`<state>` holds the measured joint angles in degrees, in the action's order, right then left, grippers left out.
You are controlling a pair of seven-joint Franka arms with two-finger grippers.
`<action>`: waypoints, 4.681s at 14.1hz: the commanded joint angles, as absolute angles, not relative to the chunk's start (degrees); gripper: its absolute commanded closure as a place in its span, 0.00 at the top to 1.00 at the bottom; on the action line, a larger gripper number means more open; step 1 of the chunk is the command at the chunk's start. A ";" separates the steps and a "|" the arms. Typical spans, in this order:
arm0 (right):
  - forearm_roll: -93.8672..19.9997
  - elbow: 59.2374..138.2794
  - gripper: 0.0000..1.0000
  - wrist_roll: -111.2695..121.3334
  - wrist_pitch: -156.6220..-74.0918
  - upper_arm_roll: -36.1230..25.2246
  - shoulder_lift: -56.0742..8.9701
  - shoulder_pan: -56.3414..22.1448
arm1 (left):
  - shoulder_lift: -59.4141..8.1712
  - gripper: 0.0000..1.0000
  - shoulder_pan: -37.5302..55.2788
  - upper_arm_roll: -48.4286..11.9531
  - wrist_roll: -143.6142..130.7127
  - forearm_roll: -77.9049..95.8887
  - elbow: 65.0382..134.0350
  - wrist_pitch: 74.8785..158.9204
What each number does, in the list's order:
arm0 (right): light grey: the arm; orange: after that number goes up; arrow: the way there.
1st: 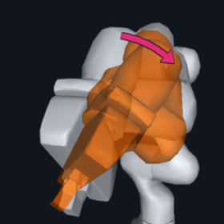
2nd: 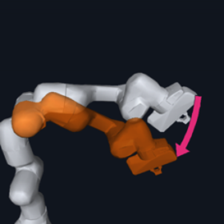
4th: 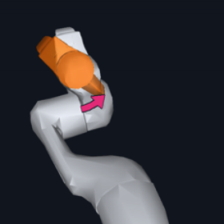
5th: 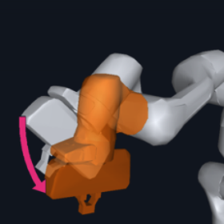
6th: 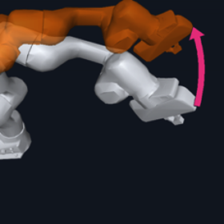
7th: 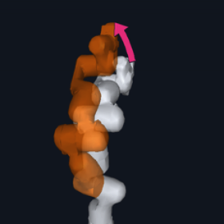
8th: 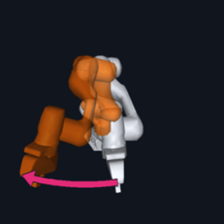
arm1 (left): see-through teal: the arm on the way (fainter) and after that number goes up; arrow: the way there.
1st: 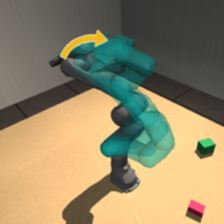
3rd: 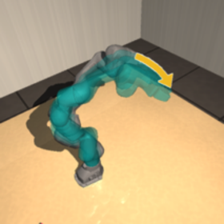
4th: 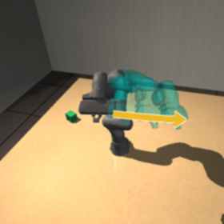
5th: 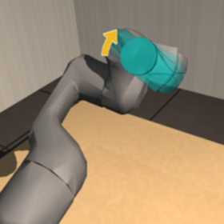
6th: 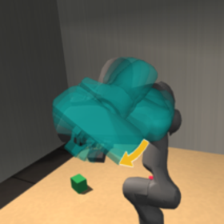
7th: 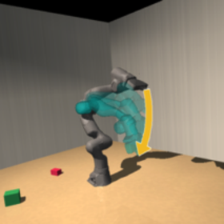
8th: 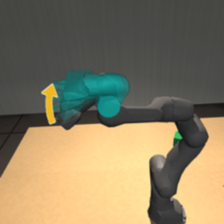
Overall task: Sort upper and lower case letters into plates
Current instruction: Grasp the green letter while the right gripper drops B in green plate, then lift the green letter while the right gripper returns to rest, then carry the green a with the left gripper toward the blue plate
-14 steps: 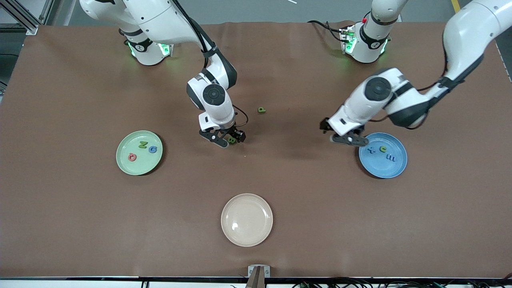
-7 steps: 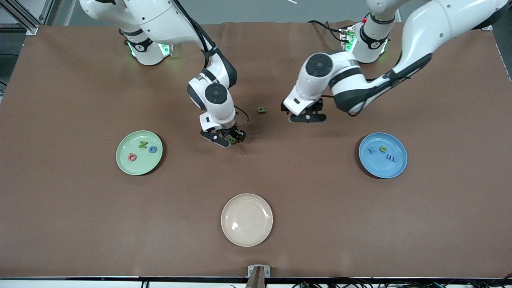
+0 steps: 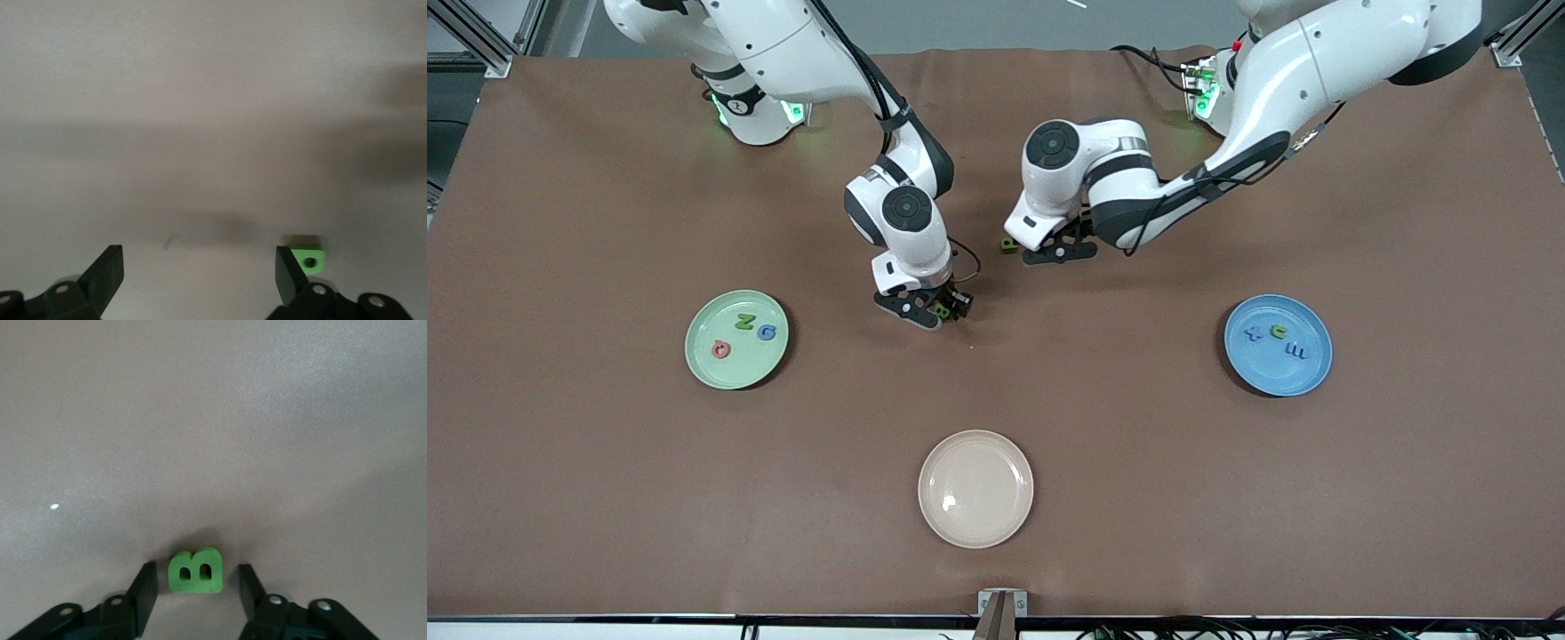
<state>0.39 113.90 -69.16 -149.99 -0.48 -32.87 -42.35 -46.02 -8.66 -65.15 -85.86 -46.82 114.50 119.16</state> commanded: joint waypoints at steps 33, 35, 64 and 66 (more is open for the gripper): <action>-1.14 122.52 0.28 -15.12 -141.50 -0.97 -23.55 -5.27 | -46.76 0.80 11.07 -48.43 -95.36 -47.20 111.88 134.21; -1.14 122.35 1.00 -15.12 -141.16 -0.88 -23.47 -5.36 | -46.76 0.71 11.07 -48.25 -95.36 -47.20 111.88 134.30; 2.90 75.50 1.00 -6.94 -82.88 -1.14 -20.30 0.97 | -40.96 0.15 2.15 -56.83 -93.96 -47.02 112.06 126.76; 2.46 75.41 1.00 -6.86 -82.62 -1.05 -20.30 1.32 | -41.04 0.15 -5.67 -63.25 -88.71 -46.93 112.59 123.41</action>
<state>1.63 76.34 -7.35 -83.67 -1.53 -19.79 0.87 -42.59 1.40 -58.00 -92.61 -46.88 110.96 126.00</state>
